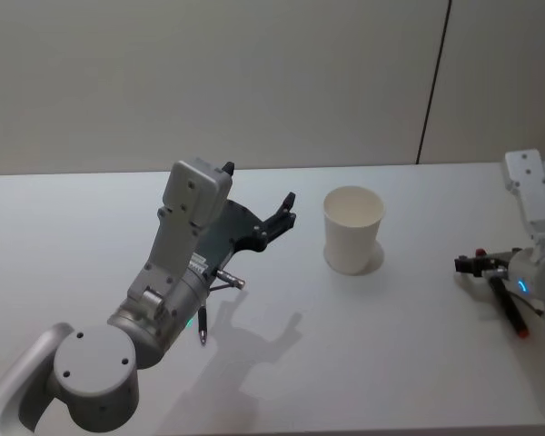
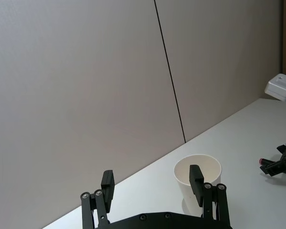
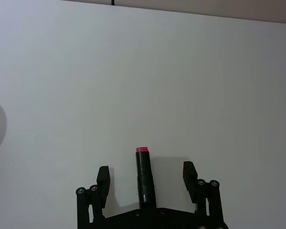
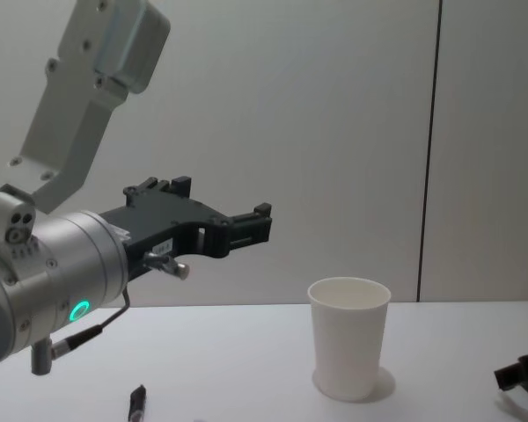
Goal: Place the pen into the pen holder.
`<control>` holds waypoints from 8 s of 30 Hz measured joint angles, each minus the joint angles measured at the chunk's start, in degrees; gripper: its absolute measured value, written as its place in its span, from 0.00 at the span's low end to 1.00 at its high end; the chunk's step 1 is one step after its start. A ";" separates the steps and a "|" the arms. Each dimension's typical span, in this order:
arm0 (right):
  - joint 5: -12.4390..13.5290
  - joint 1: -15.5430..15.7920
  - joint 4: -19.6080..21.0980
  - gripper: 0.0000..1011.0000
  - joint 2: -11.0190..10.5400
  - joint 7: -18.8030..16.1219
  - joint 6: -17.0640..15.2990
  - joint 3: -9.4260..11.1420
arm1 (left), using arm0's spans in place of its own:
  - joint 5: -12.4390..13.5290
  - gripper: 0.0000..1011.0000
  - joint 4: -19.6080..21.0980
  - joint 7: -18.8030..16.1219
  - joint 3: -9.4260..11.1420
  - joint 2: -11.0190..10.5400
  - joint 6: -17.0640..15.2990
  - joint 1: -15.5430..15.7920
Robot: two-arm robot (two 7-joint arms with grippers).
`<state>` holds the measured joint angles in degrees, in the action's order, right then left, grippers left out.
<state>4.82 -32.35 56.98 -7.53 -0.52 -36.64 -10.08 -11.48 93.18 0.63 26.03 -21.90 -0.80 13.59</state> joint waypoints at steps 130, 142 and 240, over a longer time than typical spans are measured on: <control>5.27 -0.54 -5.13 0.17 9.22 -7.16 63.18 -5.03 | 0.00 0.99 0.00 0.00 0.00 0.01 0.00 0.00; 4.01 -3.34 -13.24 0.17 10.98 -6.30 70.07 -5.91 | 0.00 0.99 0.00 0.00 0.00 0.01 0.00 0.00; -1.35 7.54 5.87 0.99 6.97 -8.94 48.71 1.01 | 0.00 0.99 0.00 0.00 0.00 0.00 0.00 0.00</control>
<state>3.47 -24.81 62.85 -0.56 -9.46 12.07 -9.07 -11.48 93.17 0.63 26.02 -21.89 -0.79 13.59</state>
